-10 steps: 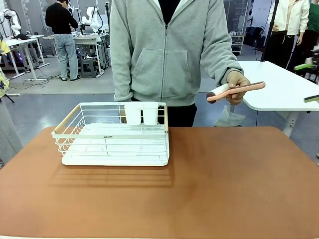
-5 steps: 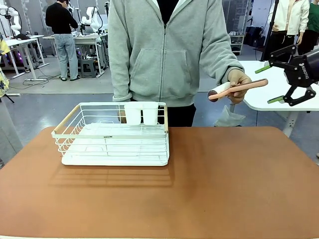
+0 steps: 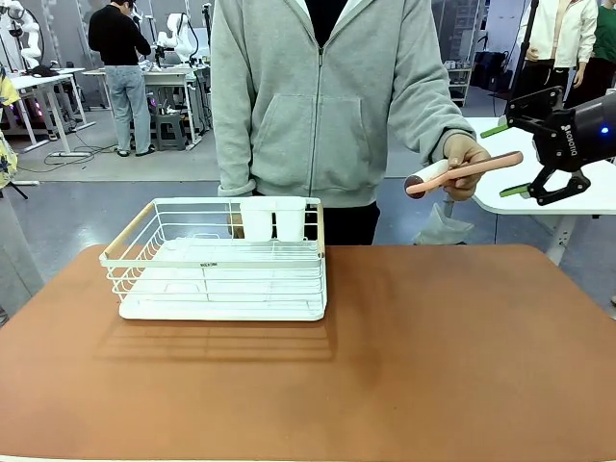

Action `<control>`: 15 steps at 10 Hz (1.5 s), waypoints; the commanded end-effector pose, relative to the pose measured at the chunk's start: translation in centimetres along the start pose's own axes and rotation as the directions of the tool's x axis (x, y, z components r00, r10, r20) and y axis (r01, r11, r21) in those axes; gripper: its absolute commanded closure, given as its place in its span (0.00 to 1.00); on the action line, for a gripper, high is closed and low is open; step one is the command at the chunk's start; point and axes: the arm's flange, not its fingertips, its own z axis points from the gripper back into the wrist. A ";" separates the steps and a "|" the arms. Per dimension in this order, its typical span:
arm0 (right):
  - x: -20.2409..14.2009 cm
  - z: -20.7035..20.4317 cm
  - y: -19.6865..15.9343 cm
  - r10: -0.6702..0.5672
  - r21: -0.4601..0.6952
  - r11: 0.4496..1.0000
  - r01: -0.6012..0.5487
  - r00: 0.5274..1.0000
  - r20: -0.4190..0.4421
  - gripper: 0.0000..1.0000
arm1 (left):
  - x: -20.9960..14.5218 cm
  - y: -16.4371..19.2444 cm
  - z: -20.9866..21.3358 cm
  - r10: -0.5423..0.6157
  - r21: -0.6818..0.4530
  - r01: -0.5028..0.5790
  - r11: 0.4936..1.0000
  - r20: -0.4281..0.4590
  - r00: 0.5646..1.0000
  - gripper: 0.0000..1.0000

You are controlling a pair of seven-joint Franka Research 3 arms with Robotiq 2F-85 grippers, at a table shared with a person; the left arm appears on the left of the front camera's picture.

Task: Clean the table.
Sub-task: Pick up the Lint Roller when the human hands it over.

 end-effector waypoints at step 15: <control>1.0 -1.3 -1.4 0.026 -0.003 1.000 -0.026 0.999 0.021 1.00 | 0.0 0.0 0.2 -0.008 -0.007 0.008 1.000 0.005 1.000 0.00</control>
